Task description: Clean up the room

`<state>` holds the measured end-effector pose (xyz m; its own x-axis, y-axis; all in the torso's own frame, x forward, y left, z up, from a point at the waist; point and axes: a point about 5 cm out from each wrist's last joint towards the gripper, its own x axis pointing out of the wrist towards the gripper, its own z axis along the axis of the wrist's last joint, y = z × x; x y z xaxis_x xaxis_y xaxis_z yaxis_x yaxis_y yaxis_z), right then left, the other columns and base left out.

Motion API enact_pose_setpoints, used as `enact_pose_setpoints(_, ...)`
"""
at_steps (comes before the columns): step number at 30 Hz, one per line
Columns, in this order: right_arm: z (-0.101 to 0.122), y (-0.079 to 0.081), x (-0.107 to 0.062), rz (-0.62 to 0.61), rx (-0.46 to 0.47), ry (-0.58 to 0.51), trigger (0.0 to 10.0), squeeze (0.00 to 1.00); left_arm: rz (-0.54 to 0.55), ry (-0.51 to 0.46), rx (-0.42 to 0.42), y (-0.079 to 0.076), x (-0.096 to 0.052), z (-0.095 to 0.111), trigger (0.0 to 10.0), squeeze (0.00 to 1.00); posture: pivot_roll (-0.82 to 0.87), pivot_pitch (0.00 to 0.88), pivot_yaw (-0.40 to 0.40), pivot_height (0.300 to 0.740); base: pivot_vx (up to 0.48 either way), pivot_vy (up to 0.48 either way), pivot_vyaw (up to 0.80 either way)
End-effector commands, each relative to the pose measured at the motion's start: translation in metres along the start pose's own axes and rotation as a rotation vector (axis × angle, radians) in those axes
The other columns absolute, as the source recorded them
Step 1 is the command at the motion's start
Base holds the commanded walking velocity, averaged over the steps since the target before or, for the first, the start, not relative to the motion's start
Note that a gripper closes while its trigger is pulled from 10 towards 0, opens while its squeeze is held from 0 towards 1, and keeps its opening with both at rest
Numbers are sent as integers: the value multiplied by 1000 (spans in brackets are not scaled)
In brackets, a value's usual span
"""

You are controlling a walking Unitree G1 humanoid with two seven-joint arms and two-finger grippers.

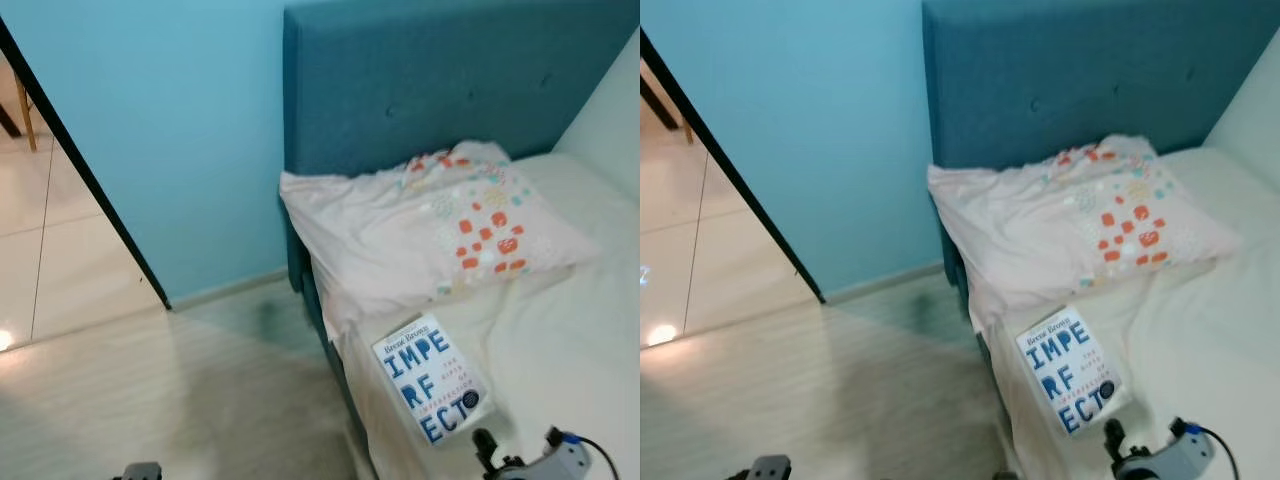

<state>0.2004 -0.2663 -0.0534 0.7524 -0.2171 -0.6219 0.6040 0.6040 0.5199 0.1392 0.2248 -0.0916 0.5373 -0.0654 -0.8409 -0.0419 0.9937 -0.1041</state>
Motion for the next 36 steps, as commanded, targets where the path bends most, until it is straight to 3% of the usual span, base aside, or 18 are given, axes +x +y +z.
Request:
enact_pose_setpoints(1, -11, 13, 2, 73, -41, 55, 10000, 0, 27, -91, -60, -11, 8, 22, 10000, 0, 40, 41, -92, 740, 0, 0, 0)
enact_pose_setpoints(2, -11, 13, 2, 73, -41, 55, 10000, 0, 27, -91, -60, -11, 8, 22, 10000, 0, 40, 41, -92, 740, 0, 0, 0)
enact_pose_setpoints(4, -14, 46, 10, 194, -116, 86, 10000, 0, 134, -208, -144, -3, 10, 59, 10000, 0, 45, 3, -135, 740, 0, 0, 0)
enact_pose_setpoints(5, -14, 46, 10, 194, -116, 86, 10000, 0, 134, -208, -144, -3, 10, 59, 10000, 0, 45, 3, -135, 740, 0, 0, 0)
enact_pose_setpoints(6, -16, 67, 14, 260, -226, 119, 10000, 0, 170, -254, -178, -4, 12, 79, 10000, 0, 35, 0, -145, 740, 0, 0, 0)
enact_pose_setpoints(9, -17, 76, 16, 279, -276, 134, 10000, 0, 181, -252, -191, -6, 13, 83, 10000, 0, 30, 0, -148, 740, 0, 0, 0)
enact_pose_setpoints(11, -23, 81, 16, 282, -383, 170, 10000, 0, 189, -191, -161, -12, 15, 72, 10000, 0, 11, 0, -147, 740, -212, 0, 0)
enact_pose_setpoints(13, -25, 81, 16, 284, -404, 179, 10000, 0, 190, -173, -152, -14, 16, 69, 10000, 0, 10, 0, -147, 740, -424, 0, 0)
enact_pose_setpoints(20, -42, 68, 11, 221, -449, 232, 10000, 0, 186, -22, -65, -21, 15, 26, 10000, 0, 22, 0, -139, 740, -480, 0, 0)
enact_pose_setpoints(21, -50, 54, 7, 171, -468, 264, 10000, 0, 181, 36, 20, -22, 13, 10, 10000, 0, 31, 0, -130, 740, -480, 0, 0)
enact_pose_setpoints(22, -50, 54, 7, 171, -468, 264, 10000, 0, 181, 36, 20, -22, 13, 10, 10000, 0, 31, 0, -130, 740, -480, 0, 0)
enact_pose_setpoints(23, -53, 47, 4, 142, -473, 277, 10000, 0, 187, 65, 84, -21, 11, 4, 10000, 0, 36, 0, -129, 740, -480, 0, 0)
enact_pose_setpoints(26, -57, 37, 1, 103, -475, 293, 10000, 0, 196, 98, 158, -19, 9, -5, 10000, 0, 41, 0, -130, 740, -480, 0, 0)
enact_pose_setpoints(32, -65, 23, -5, 67, -506, 329, 10000, 0, 211, 123, 199, -11, 6, -10, 10000, 0, 45, 0, -125, 740, -480, 0, 0)
enact_pose_setpoints(36, -66, 21, -5, 47, -514, 334, 10000, 0, 203, 110, 224, -12, 8, -4, 10000, 0, 44, 0, -111, 740, -480, 0, 0)
